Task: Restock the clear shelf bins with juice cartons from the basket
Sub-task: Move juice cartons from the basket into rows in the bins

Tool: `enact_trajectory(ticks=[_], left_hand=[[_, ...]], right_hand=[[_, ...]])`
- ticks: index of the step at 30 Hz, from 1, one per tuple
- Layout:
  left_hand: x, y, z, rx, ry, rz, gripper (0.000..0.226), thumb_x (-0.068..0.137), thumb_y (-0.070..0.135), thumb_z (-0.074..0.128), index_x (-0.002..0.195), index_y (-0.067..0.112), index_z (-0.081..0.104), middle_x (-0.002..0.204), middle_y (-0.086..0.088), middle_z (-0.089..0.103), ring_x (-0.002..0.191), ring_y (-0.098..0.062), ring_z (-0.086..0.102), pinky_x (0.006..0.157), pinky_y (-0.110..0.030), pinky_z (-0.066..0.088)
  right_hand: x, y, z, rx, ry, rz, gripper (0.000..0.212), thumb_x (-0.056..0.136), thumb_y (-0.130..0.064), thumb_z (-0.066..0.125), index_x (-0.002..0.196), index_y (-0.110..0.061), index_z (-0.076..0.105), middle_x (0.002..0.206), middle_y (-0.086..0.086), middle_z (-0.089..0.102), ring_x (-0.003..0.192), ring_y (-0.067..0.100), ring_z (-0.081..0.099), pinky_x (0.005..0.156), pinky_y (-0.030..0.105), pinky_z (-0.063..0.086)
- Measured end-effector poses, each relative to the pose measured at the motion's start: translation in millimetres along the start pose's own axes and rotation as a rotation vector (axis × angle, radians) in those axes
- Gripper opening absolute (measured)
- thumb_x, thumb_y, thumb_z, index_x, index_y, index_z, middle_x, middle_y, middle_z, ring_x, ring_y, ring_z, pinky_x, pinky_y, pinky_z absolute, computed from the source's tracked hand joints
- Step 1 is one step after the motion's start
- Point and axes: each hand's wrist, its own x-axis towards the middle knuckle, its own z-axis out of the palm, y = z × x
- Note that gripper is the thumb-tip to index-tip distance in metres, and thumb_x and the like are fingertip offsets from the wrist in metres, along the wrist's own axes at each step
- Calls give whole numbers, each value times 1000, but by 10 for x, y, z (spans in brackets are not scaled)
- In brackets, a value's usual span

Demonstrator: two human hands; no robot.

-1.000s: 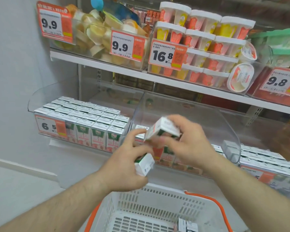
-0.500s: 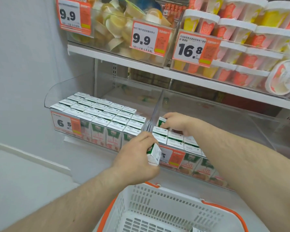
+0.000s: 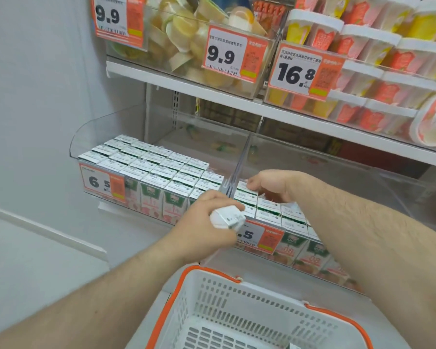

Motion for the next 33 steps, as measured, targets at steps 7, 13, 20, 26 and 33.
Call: enact_trajectory(ticks=[7,13,20,26,33], left_hand=[[-29,74,-251,-856,-321,-272,78,34,19,76,112,12,74,72,-15,64,64,-31,67,78,-36,48],[-57,91,-199,-931,-285,-280,85,35,22,80,118,8,70,80,-13,55,66,-28,59,74,-34,46],[-151,223,22,-852,-63,-158,52,46,6,43,96,8,59,84,-18,55,74,-30,52,68,-34,41],[-293,284,47,-647,-106,-5,62,44,-5,37,102,7,56,81,-10,64,77,-24,64,63,-31,48],[-282,228,-62,-379,-222,94,81,62,-15,54,128,32,53,117,-12,62,107,-25,61,85,-41,48]], right_hand=[[-594,-35,249,-47,844,-438,16,85,-15,61,97,-21,70,98,-5,68,91,14,61,75,25,45],[-1436,-41,816,321,574,-708,41,73,18,53,80,-20,67,76,-4,68,65,15,57,58,30,49],[-1647,111,1294,-81,577,-763,60,56,-39,79,104,-54,47,94,-27,49,79,-5,52,67,11,41],[-1649,204,1303,-122,639,-847,69,65,-29,80,117,-57,45,107,-25,46,89,0,57,76,16,48],[-1607,229,1194,167,471,-866,68,63,-6,79,106,-52,54,115,-7,57,93,17,68,81,31,57]])
